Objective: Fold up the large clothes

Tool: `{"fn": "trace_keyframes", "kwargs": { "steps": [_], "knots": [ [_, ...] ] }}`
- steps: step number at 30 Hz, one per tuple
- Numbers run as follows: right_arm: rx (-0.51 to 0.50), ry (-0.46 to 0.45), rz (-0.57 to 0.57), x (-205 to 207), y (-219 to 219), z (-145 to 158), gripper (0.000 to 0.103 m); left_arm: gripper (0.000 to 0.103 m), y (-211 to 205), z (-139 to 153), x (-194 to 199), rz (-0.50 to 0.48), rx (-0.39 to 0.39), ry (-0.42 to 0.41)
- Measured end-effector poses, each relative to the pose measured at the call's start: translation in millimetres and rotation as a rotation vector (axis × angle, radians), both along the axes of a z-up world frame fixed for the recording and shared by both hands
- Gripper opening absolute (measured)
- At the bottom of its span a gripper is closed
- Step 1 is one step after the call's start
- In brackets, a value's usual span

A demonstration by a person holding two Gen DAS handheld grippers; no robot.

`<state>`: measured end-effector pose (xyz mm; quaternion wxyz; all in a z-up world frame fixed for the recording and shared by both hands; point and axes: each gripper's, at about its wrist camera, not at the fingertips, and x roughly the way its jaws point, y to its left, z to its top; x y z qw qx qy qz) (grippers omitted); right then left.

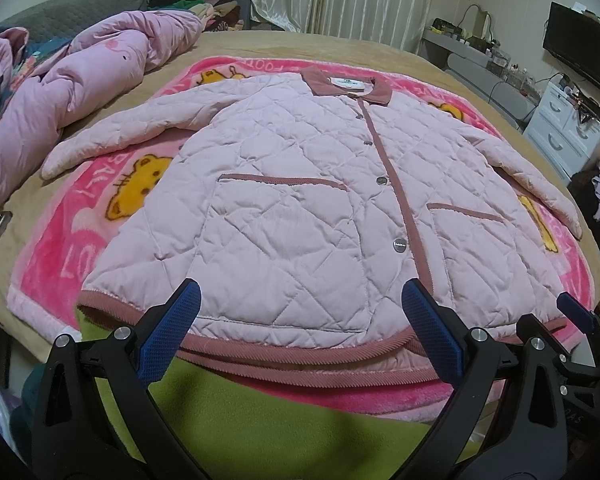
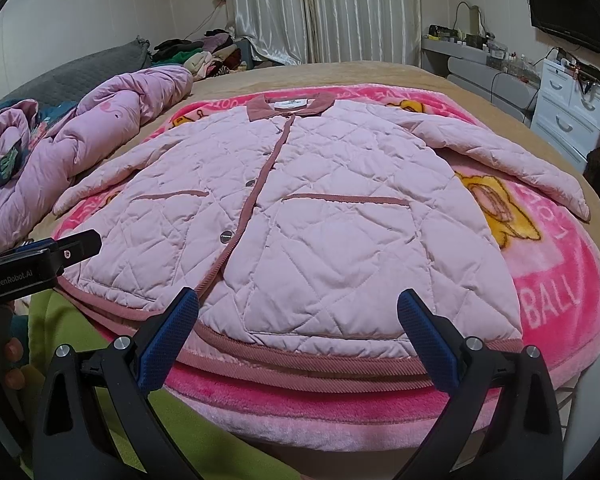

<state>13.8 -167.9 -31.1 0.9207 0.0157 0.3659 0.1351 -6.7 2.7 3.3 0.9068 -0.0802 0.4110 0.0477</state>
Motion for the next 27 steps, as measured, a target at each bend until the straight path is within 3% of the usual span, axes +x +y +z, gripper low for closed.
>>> {"fn": "trace_keyframes", "kwargs": {
  "steps": [12,27],
  "knots": [
    [-0.010,0.007,0.008,15.6,6.4,0.5,0.099,0.094,0.3,5.5,19.3,0.007,0.003,0.030],
    [-0.006,-0.017,-0.009,76.3,1.8,27.1,0.099,0.094,4.5,22.6,80.3,0.004,0.026,0.044]
  ]
}}
